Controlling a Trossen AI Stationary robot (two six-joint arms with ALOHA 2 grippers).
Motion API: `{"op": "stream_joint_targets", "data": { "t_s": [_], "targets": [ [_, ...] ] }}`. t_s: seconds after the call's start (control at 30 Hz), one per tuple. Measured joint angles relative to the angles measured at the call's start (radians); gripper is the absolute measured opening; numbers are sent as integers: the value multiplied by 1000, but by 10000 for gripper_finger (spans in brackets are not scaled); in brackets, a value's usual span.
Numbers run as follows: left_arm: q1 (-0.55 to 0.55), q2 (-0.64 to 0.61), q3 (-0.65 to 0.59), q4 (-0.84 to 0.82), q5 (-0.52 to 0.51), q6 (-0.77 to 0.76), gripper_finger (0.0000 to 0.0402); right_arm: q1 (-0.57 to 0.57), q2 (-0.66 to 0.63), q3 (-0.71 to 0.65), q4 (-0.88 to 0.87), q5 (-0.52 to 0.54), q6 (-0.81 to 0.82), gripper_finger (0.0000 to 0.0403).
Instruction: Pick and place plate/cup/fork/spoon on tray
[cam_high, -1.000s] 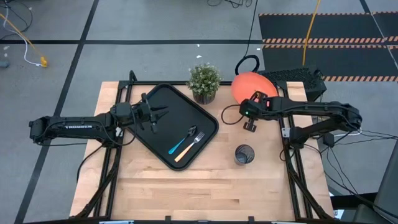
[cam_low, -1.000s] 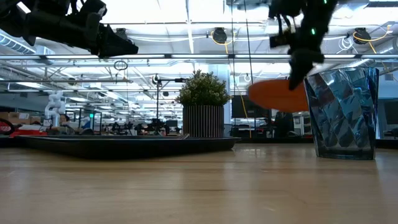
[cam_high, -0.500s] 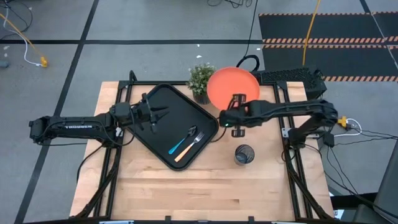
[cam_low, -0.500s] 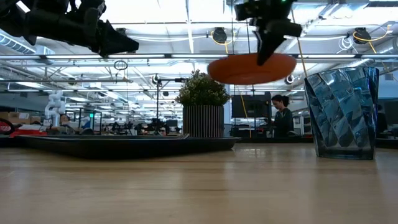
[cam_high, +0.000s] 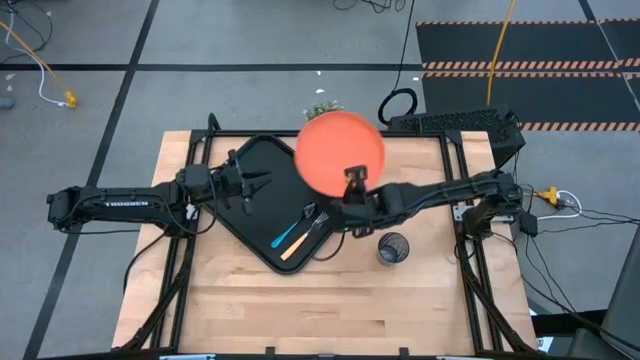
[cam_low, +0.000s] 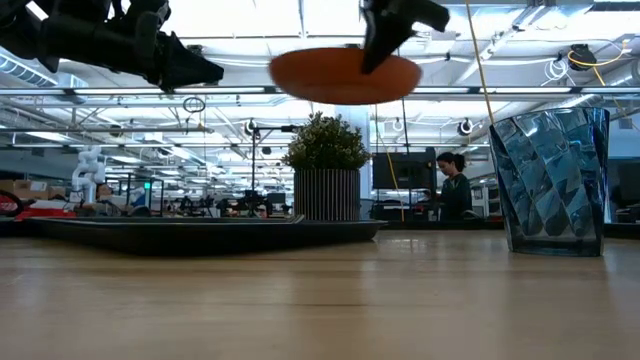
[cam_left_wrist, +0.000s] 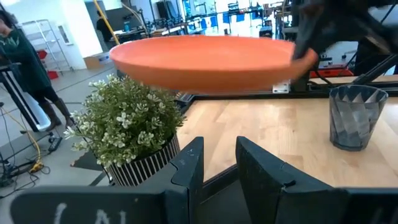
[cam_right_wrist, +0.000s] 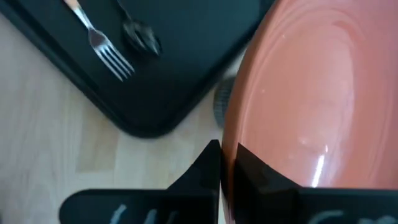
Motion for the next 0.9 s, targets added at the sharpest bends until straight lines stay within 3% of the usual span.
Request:
{"op": "stream_joint_targets", "data": {
  "t_s": [0.2,0.33,0.5,0.9],
  "targets": [
    [-24,-8,0,73,10,7,97,3,69,15,142,-117,-83,0],
    [-42,-33,0,71,11,19,97,2,97,15,164,-136,-144,0],
    [-55,-88,0,59,11,16,97,-12,114,15,195,-259,-148,0],
    [-54,-155,0,15,-13,11,97,-42,184,17,346,-371,-240,0]
  ]
}}
